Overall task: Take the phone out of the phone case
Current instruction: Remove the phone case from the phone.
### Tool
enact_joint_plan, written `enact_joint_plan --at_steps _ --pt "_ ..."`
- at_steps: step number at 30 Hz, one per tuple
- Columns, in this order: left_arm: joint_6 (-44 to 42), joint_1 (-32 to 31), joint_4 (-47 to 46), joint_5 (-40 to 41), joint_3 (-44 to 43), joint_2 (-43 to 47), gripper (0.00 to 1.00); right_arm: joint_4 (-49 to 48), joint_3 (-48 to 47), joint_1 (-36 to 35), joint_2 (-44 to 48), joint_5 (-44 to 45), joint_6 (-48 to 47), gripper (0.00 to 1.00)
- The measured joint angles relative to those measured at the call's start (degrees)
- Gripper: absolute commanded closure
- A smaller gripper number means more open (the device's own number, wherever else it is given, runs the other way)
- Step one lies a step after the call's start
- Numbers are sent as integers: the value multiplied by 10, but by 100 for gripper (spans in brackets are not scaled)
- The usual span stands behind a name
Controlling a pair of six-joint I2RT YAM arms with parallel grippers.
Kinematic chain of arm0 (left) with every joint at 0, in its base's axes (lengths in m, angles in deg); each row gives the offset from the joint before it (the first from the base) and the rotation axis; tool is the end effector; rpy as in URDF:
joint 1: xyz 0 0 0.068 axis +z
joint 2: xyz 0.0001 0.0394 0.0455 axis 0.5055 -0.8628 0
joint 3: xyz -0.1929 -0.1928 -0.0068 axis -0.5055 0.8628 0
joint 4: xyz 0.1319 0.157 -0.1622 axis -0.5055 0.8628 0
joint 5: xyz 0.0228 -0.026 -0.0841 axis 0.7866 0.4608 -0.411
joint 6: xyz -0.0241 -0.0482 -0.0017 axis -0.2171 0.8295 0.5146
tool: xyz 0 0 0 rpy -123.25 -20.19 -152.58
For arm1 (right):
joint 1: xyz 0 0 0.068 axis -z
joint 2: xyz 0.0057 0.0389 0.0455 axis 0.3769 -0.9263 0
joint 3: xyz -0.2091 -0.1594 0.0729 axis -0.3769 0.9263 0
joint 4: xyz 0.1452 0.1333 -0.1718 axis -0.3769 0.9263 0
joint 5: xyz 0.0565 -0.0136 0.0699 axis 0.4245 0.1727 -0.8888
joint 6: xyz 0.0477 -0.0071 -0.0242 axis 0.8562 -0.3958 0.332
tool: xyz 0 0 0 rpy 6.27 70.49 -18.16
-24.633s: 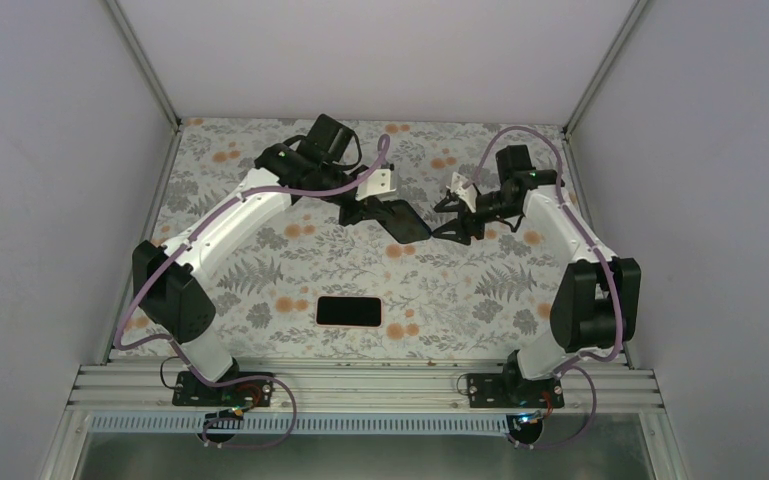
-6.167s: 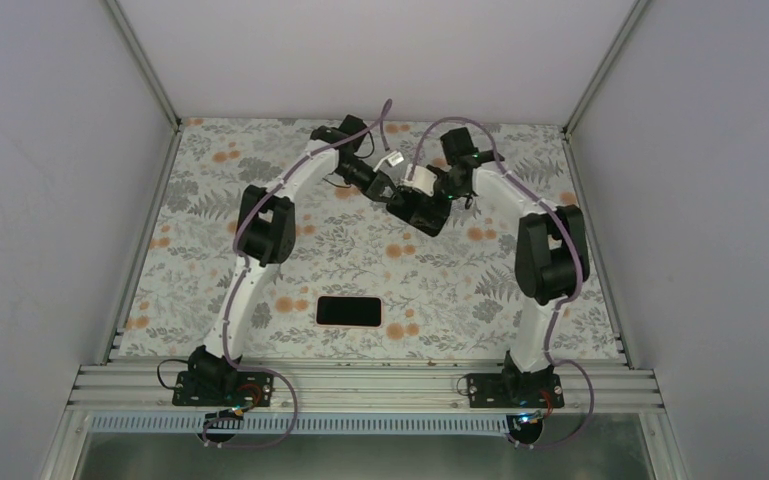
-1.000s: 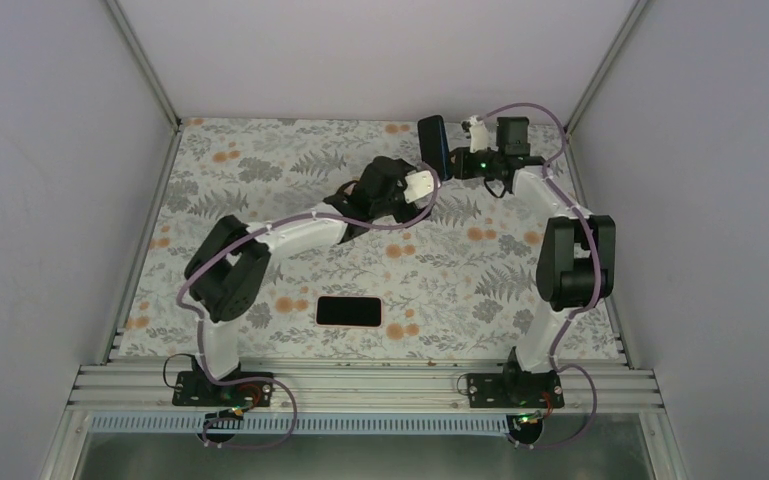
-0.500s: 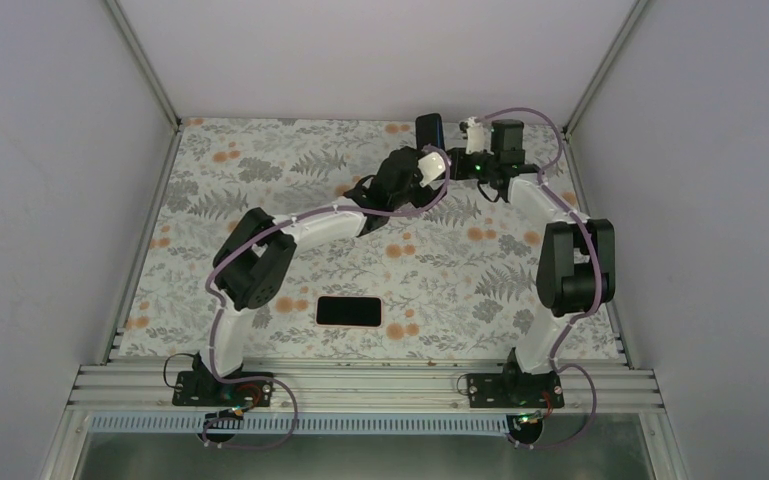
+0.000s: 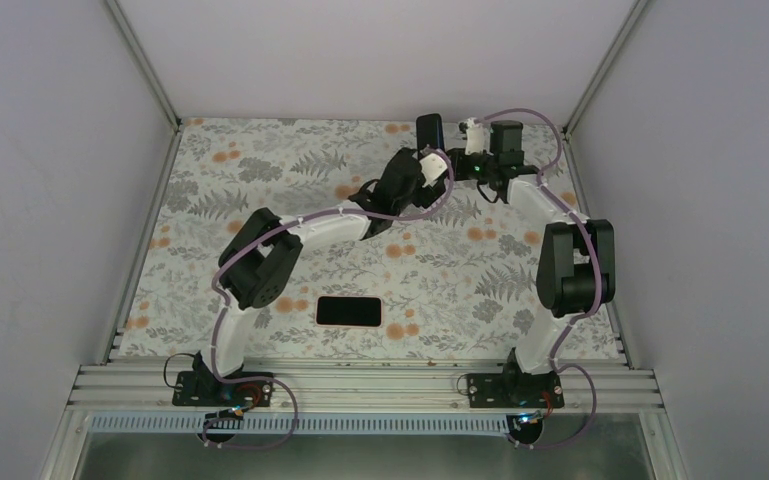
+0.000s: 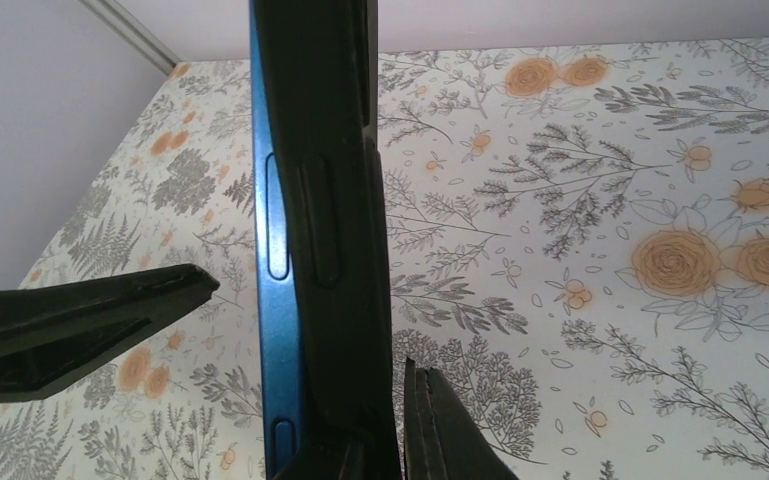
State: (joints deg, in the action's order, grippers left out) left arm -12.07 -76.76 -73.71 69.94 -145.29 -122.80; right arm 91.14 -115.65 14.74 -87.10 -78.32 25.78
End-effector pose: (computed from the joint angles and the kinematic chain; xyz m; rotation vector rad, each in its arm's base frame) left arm 0.3518 -0.3567 0.2294 0.8373 1.6806 -0.1176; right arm 0.4025 0.0726 0.2483 -0.3281 2.1500 0.8182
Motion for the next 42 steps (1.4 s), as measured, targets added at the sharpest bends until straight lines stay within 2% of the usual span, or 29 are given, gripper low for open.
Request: enact_joint_plan --at_steps 5,8,10,14,20,25,30,34,38,42 --pt "-9 -9 -15 33 -5 -10 22 4 -4 -1 0 13 -2 96" --pt "-36 -15 -43 60 5 -10 37 5 -10 -2 0 12 -7 96" --pt "-54 -16 -74 73 22 -9 43 5 -14 -6 0 11 -10 96" --pt "-85 -16 -123 89 50 -7 45 5 -16 -13 0 8 -14 96" --pt "-124 -16 -164 111 58 -7 54 5 -30 -23 0 4 -16 96" --pt "-151 -16 -192 132 57 -10 66 0 -32 -29 -1 -4 -17 96" --pt "-190 -16 -241 152 58 -17 72 -22 -31 -30 -3 -22 -10 96" --pt "-217 -17 -305 170 59 -32 90 -50 -32 -30 -6 -33 -9 96" --pt "-235 -18 -347 195 59 -48 97 -55 -32 -30 -14 -32 17 96" --pt "-267 -18 -351 219 59 -53 98 -45 -30 -30 -20 -11 19 96"
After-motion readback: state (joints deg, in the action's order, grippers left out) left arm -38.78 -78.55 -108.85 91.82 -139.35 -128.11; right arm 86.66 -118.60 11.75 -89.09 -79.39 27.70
